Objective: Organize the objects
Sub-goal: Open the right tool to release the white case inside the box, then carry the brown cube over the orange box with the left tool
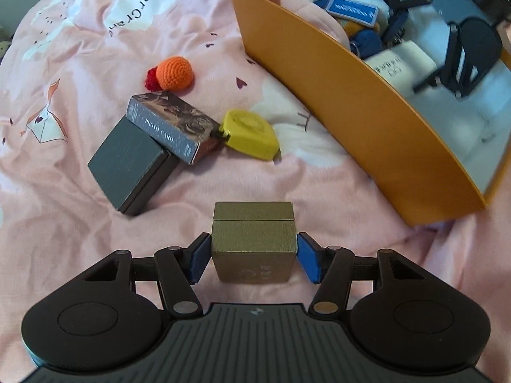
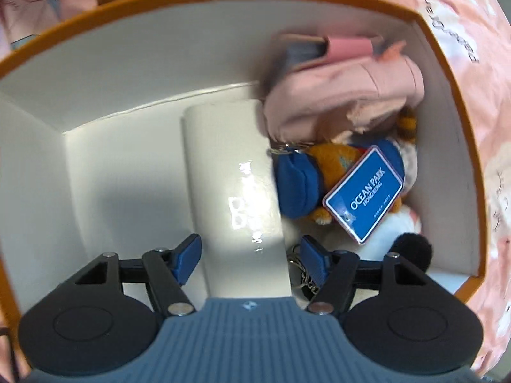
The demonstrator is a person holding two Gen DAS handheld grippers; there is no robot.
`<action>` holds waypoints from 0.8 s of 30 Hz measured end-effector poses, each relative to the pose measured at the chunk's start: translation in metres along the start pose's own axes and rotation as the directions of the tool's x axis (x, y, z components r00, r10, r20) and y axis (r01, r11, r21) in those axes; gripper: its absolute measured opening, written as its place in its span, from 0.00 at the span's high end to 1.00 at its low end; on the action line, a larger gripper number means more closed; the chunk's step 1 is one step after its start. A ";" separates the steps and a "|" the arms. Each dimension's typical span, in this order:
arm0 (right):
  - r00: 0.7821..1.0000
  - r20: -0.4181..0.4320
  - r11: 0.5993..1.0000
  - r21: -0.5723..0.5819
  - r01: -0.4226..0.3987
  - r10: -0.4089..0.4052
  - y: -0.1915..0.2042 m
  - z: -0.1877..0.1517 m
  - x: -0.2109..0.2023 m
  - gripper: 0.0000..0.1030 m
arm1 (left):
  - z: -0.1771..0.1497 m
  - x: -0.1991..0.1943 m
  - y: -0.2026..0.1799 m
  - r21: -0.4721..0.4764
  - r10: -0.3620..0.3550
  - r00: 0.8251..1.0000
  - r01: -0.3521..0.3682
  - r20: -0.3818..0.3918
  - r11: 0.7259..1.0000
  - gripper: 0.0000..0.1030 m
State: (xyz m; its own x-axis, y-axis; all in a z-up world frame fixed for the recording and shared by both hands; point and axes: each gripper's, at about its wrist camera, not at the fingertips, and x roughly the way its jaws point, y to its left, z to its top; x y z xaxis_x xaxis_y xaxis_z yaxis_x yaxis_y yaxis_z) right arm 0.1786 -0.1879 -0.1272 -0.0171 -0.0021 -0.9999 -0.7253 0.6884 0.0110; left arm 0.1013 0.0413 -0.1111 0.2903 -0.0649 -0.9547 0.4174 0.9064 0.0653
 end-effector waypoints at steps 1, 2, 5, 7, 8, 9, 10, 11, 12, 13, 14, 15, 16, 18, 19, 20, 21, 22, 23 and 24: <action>1.000 0.007 1.000 0.010 -0.008 0.008 -0.001 0.001 0.002 0.31 | 0.000 0.002 0.000 -0.004 0.006 1.000 -0.006 0.013 1.000 0.35; 1.000 0.007 1.000 0.014 -0.013 0.013 -0.001 0.002 0.003 0.32 | 0.001 0.004 0.000 -0.005 0.009 1.000 -0.009 0.021 1.000 0.35; 0.999 -0.015 1.000 -0.004 -0.031 0.031 0.001 0.003 0.008 0.37 | 0.000 0.008 -0.001 0.000 0.017 0.999 -0.017 0.030 1.000 0.31; 0.998 -0.044 0.998 -0.051 -0.044 0.042 0.005 0.003 0.007 0.38 | -0.001 0.007 -0.002 0.020 0.017 0.999 -0.018 0.041 1.000 0.28; 0.997 -0.063 0.997 -0.057 -0.054 0.050 0.005 0.003 0.007 0.39 | -0.001 0.007 -0.002 0.022 0.008 0.999 -0.009 0.044 1.000 0.25; 0.996 -0.081 0.996 -0.068 -0.054 0.048 0.005 0.003 0.008 0.39 | -0.001 0.007 -0.001 0.019 -0.002 0.999 0.001 0.048 1.000 0.24; 0.995 -0.094 0.996 -0.081 -0.044 0.036 0.005 0.003 0.008 0.39 | -0.001 0.007 0.000 0.014 -0.008 0.999 0.007 0.050 1.000 0.23; 0.994 -0.104 0.996 -0.087 -0.034 0.025 0.005 0.003 0.008 0.38 | -0.002 0.008 0.001 0.012 -0.011 0.998 0.010 0.054 1.000 0.21; 0.994 -0.113 0.995 -0.093 -0.020 0.010 0.005 0.004 0.008 0.38 | -0.002 0.008 0.001 0.016 -0.011 0.998 0.010 0.060 1.000 0.21; 0.993 -0.119 0.995 -0.102 0.002 -0.014 0.005 0.005 0.009 0.38 | -0.003 0.009 0.000 0.023 -0.008 0.998 0.006 0.065 1.000 0.19; 0.992 -0.124 0.993 -0.115 0.019 -0.034 0.006 0.005 0.009 0.38 | -0.004 0.010 -0.001 0.030 -0.001 0.998 -0.001 0.065 1.000 0.19; 0.990 -0.130 0.991 -0.132 0.030 -0.047 0.008 0.006 0.009 0.38 | -0.005 0.012 -0.002 0.034 0.007 0.998 -0.009 0.062 0.999 0.19; 0.989 -0.139 0.988 -0.151 0.038 -0.059 0.010 0.006 0.009 0.38 | -0.006 0.012 -0.002 0.034 0.013 0.998 -0.015 0.060 0.999 0.19; 0.986 -0.148 0.984 -0.169 0.047 -0.073 0.014 0.007 0.008 0.38 | -0.009 0.011 -0.002 0.040 0.015 0.998 -0.018 0.063 0.999 0.19; 0.986 -0.150 0.984 -0.170 0.050 -0.076 0.014 0.008 0.007 0.38 | -0.010 0.011 -0.002 0.041 0.019 0.998 -0.021 0.061 0.999 0.19; 0.986 -0.147 0.985 -0.165 0.052 -0.077 0.014 0.009 0.005 0.37 | -0.012 0.010 -0.003 0.045 0.026 0.998 -0.029 0.059 0.999 0.19; 0.988 -0.136 0.986 -0.159 0.054 -0.076 0.014 0.010 0.003 0.37 | -0.013 0.009 -0.003 0.052 0.036 0.997 -0.039 0.062 0.998 0.19; 0.990 -0.121 0.987 -0.152 0.055 -0.074 0.015 0.012 -0.001 0.37 | -0.014 0.009 -0.004 0.055 0.047 0.997 -0.051 0.069 0.997 0.19; 0.993 -0.101 0.989 -0.138 0.050 -0.064 0.014 0.014 -0.005 0.37 | -0.014 0.008 -0.003 0.049 0.054 0.995 -0.058 0.079 0.997 0.23; 0.996 -0.076 0.992 -0.118 0.036 -0.046 0.014 0.017 -0.009 0.37 | -0.014 0.007 -0.002 0.035 0.055 0.995 -0.058 0.087 0.998 0.26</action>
State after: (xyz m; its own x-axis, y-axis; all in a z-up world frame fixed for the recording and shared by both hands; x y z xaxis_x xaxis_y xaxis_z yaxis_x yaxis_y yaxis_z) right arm 0.1806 -0.1656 -0.1188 -0.0364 -0.0887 -0.9954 -0.8014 0.5977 -0.0240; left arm 0.0908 0.0446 -0.1219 0.3863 -0.0510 -0.9210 0.4300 0.8933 0.1309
